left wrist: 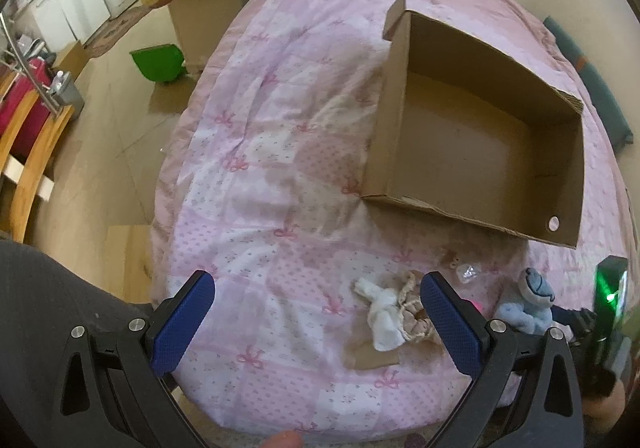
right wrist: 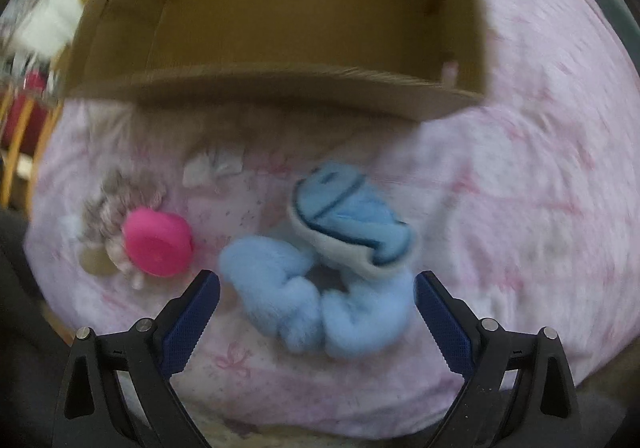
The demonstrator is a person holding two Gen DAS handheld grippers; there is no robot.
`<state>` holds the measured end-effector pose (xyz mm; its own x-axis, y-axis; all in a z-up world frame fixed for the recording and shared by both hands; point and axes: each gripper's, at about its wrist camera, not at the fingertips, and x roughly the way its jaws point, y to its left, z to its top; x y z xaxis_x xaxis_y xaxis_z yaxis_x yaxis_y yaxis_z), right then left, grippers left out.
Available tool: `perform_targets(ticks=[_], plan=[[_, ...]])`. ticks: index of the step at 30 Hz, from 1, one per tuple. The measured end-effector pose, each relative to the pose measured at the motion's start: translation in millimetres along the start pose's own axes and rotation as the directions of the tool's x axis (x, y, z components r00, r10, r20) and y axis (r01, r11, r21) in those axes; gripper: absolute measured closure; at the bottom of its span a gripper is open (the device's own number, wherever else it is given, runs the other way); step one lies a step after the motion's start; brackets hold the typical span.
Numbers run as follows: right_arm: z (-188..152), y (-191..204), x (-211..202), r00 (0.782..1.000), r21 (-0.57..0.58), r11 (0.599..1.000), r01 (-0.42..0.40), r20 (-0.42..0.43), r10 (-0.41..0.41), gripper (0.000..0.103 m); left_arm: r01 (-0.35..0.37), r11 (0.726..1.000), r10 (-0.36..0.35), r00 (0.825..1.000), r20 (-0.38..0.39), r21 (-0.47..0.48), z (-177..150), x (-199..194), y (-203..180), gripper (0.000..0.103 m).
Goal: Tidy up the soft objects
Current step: 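Grasp the light-blue plush toy with the right tool and lift it, then grasp the white cloth with the left tool while the right tool holds the plush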
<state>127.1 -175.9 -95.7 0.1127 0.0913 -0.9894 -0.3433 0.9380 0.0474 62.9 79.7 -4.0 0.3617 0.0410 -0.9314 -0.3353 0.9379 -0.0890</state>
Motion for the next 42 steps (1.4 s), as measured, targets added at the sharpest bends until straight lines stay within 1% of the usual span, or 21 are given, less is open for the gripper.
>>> perform_targets(ticks=[2, 3, 4, 5, 7, 10, 12, 14, 17, 19, 22, 23, 25, 28, 31, 34, 36, 37, 38, 40, 42], plan=[[3, 4, 10, 1.0, -0.029, 1.0, 0.013, -0.003, -0.013, 0.0, -0.008, 1.0, 0.008, 1.0, -0.006, 0.011, 2, 4, -1, 0.001], [4, 4, 13, 1.0, -0.029, 0.999, 0.021, -0.003, -0.021, 0.004, -0.009, 1.0, 0.009, 1.0, -0.013, 0.016, 3, 6, -2, 0.001], [5, 2, 14, 1.0, -0.028, 0.999, 0.02, -0.001, -0.02, 0.018, -0.007, 1.0, 0.008, 1.0, -0.023, 0.016, 5, 7, -2, 0.001], [5, 4, 18, 1.0, -0.033, 0.999, 0.017, 0.001, -0.017, 0.026, -0.003, 1.0, 0.004, 0.999, -0.032, 0.014, 6, 9, -2, 0.001], [5, 7, 20, 0.999, -0.047, 0.998, 0.038, 0.022, -0.037, 0.054, 0.002, 1.0, -0.002, 0.999, -0.05, 0.006, 9, 14, 0, 0.001], [4, 9, 14, 0.999, -0.04, 0.999, -0.016, 0.042, 0.018, 0.071, -0.002, 1.0, 0.004, 0.995, -0.097, 0.018, 12, 28, -2, 0.001], [1, 6, 1, 0.996, -0.032, 0.999, -0.024, 0.082, 0.027, 0.074, 0.004, 0.999, 0.0, 0.99, -0.138, 0.031, 11, 39, -4, 0.002], [-1, -1, -20, 0.988, -0.002, 0.997, -0.076, 0.135, 0.076, 0.074, 0.021, 0.999, -0.014, 0.983, -0.183, 0.039, 9, 49, -7, 0.01], [-12, -4, -46, 0.967, 0.027, 0.99, -0.137, 0.222, 0.127, 0.074, 0.056, 0.998, -0.045, 0.967, -0.253, 0.037, 6, 64, -13, 0.031], [-20, -5, -54, 0.954, 0.045, 0.984, -0.174, 0.254, 0.157, 0.074, 0.071, 0.997, -0.065, 0.955, -0.289, 0.01, 5, 76, -12, 0.052], [-23, -10, -64, 0.95, 0.051, 0.98, -0.192, 0.259, 0.172, 0.074, 0.08, 0.996, -0.09, 0.932, -0.351, -0.042, 4, 94, -11, 0.063], [-24, -8, -65, 0.95, 0.047, 0.981, -0.189, 0.263, 0.171, 0.074, 0.084, 0.995, -0.098, 0.922, -0.374, -0.052, 4, 101, -12, 0.064], [-24, -4, -67, 0.947, 0.043, 0.98, -0.194, 0.271, 0.175, 0.074, 0.105, 0.993, -0.12, 0.914, -0.388, -0.059, 3, 108, -19, 0.066], [-27, 0, -69, 0.946, 0.056, 0.978, -0.202, 0.27, 0.18, 0.074, 0.111, 0.994, -0.112, 0.915, -0.387, -0.026, 1, 112, -33, 0.066], [-24, -10, -61, 0.944, 0.066, 0.976, -0.21, 0.273, 0.184, 0.074, 0.13, 0.991, -0.127, 0.899, -0.419, -0.023, -5, 121, -42, 0.066], [-25, -14, -62, 0.945, 0.07, 0.976, -0.207, 0.272, 0.181, 0.074, 0.142, 0.989, -0.139, 0.893, -0.428, -0.025, -10, 126, -47, 0.067], [-25, -13, -61, 0.946, 0.07, 0.976, -0.204, 0.27, 0.179, 0.073, 0.161, 0.987, -0.152, 0.87, -0.469, -0.023, -19, 130, -52, 0.067], [-25, -13, -61, 0.947, 0.068, 0.977, -0.203, 0.269, 0.178, 0.073, 0.169, 0.985, -0.158, 0.863, -0.48, -0.021, -23, 133, -53, 0.067], [-24, -12, -60, 0.947, 0.067, 0.977, -0.2, 0.27, 0.176, 0.073, 0.167, 0.986, -0.151, 0.864, -0.48, -0.008, -26, 134, -54, 0.067], [-24, -11, -60, 0.947, 0.064, 0.978, -0.199, 0.27, 0.175, 0.073, 0.158, 0.987, -0.138, 0.877, -0.459, 0.005, -28, 132, -53, 0.078], [-24, -11, -59, 0.947, 0.065, 0.978, -0.196, 0.272, 0.172, 0.073, 0.163, 0.986, -0.154, 0.888, -0.432, -0.017, -28, 128, -48, 0.079]])
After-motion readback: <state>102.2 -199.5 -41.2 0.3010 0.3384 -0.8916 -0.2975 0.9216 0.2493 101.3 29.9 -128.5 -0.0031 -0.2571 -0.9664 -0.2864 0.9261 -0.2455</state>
